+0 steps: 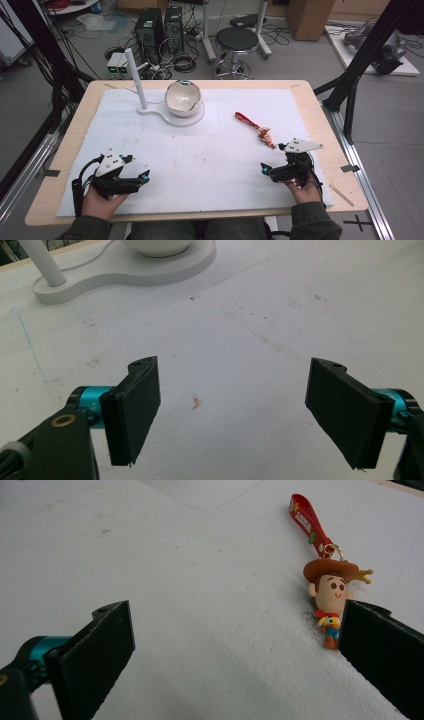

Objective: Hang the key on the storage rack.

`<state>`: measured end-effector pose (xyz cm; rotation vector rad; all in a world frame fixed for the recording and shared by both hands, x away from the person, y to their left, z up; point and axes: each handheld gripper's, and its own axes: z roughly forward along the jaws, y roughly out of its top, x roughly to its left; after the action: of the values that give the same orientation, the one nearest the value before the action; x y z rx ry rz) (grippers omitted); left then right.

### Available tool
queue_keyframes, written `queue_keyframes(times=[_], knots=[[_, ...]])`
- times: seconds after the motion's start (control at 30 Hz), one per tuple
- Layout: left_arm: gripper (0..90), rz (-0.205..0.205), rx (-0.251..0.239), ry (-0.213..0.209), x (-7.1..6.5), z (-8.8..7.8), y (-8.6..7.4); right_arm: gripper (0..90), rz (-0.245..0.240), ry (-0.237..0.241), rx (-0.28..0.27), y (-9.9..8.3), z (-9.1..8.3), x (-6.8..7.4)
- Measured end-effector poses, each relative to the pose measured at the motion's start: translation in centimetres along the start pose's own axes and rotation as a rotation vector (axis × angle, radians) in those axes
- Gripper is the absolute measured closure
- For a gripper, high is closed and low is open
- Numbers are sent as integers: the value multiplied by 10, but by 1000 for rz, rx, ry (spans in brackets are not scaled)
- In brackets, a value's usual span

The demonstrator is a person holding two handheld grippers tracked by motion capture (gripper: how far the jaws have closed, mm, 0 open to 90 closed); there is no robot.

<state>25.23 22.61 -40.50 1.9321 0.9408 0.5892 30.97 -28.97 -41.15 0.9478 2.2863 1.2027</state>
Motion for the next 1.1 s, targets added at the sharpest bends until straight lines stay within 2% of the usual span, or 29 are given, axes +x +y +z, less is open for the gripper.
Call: queue_keyframes(times=[0.43, 1.1], knots=[[223, 7, -2, 5, -1, -1, 0, 8, -4, 16, -10, 1, 0, 2], [222, 8, -11, 2, -1, -1, 0, 8, -5, 12, -12, 2, -1, 4]])
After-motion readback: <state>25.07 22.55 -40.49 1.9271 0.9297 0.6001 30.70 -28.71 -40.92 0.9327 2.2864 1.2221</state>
